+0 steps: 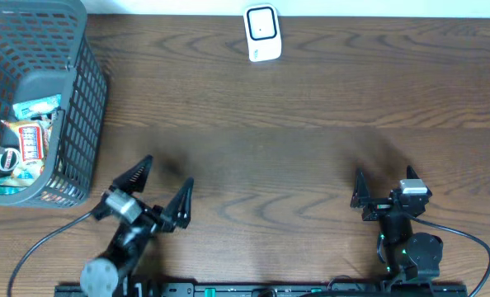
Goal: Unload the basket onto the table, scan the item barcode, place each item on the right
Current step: 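Reach the left gripper into the grey basket toward the orange snack bag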
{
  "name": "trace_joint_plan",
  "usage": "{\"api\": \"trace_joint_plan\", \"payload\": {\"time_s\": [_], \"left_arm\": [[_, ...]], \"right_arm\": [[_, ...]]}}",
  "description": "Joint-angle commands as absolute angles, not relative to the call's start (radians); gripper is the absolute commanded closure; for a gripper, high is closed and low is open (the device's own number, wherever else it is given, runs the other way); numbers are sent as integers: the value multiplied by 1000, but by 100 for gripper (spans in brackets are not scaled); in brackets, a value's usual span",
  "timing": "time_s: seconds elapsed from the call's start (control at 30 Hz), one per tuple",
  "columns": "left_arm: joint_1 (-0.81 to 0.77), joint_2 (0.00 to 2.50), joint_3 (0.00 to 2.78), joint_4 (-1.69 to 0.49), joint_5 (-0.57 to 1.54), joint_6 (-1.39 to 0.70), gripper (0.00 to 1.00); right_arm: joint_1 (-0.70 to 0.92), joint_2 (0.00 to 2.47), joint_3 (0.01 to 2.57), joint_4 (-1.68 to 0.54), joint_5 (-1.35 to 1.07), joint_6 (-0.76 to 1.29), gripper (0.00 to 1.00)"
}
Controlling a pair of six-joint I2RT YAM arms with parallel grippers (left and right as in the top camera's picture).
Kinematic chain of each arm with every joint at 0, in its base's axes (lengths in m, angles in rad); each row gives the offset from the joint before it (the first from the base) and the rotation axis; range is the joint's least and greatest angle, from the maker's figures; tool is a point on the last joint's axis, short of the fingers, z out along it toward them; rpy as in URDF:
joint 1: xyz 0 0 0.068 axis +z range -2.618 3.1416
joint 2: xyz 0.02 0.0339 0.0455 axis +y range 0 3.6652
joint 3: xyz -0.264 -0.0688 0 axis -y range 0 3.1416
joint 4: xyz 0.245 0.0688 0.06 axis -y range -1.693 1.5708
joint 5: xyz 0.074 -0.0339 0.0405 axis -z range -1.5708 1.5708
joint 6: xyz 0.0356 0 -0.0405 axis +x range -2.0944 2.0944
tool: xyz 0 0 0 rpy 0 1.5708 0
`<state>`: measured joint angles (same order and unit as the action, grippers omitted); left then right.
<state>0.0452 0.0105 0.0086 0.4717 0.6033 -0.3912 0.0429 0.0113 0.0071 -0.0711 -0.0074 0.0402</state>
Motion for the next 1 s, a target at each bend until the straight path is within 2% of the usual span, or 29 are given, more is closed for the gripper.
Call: {"api": "trace_joint_plan", "payload": {"time_s": [0.0,0.2,0.3,0.4,0.5,0.53,0.67,0.8,0.97], "left_arm": [[49,4,44,602,640,-484,2],[49,54,214,599,524,-440,2],[49,149,356,510,511,-376,2],[49,301,565,251,511,-287,2],[49,529,872,-160,445,-211,2],[49,674,1063,-386,435,-131,2],[49,988,1468,-785,436,12,2],[63,1238,1807,-1015,431,107,2],[195,1436,2084,-1066,428,101,2]], "right_arm": [[54,7,6,-75,-10,29,1],[54,7,6,-75,-10,29,1],[54,7,6,-75,-10,29,1],[54,7,6,-75,-10,29,1],[54,7,6,-75,-10,29,1],[54,7,6,-75,-10,29,1],[54,7,6,-75,-10,29,1],[54,7,6,-75,-10,29,1],[54,7,6,-75,-10,29,1]]}}
